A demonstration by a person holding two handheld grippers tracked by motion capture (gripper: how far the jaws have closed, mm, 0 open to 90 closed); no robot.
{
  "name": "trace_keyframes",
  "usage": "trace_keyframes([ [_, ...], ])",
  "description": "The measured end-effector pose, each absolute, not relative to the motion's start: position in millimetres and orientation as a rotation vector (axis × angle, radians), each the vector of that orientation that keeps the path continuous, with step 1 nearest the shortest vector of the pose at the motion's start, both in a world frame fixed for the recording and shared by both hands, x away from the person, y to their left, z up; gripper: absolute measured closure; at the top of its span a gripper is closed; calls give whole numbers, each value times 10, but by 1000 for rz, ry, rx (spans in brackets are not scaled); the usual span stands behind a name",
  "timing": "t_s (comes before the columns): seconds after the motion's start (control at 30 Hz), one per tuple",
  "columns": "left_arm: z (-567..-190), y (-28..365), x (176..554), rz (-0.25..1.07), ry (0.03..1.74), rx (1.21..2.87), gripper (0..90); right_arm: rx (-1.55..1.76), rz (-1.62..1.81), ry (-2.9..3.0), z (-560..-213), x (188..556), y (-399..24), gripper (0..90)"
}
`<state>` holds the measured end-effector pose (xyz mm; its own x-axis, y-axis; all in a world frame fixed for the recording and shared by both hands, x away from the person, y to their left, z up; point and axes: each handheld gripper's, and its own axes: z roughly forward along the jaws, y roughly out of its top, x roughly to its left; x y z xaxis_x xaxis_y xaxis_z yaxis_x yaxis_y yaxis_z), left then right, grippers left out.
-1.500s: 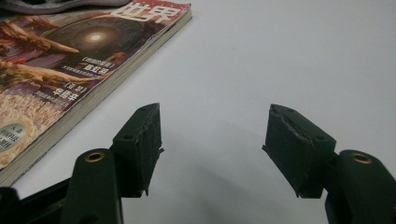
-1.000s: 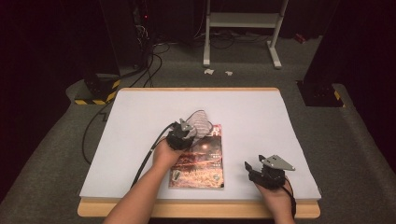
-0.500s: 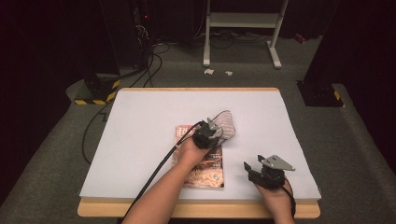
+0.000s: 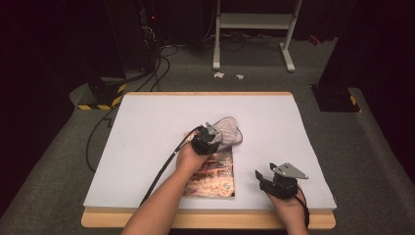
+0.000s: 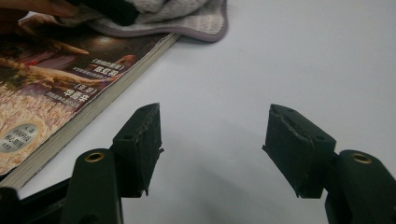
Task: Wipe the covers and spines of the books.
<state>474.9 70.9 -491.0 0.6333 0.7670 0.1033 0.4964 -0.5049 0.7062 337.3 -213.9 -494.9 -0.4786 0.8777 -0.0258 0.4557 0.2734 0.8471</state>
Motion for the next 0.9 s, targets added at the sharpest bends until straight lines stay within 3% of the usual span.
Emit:
trace_keyframes([
  [0.43, -4939, 1549, 4670, 586, 1105, 2136, 656, 1197, 1093, 2053, -4963, 3373, -2130, 360],
  [0.9, -4966, 1870, 4630, 596, 1170, 2116, 658, 1199, 1082, 2058, -4980, 3383, -2121, 361],
])
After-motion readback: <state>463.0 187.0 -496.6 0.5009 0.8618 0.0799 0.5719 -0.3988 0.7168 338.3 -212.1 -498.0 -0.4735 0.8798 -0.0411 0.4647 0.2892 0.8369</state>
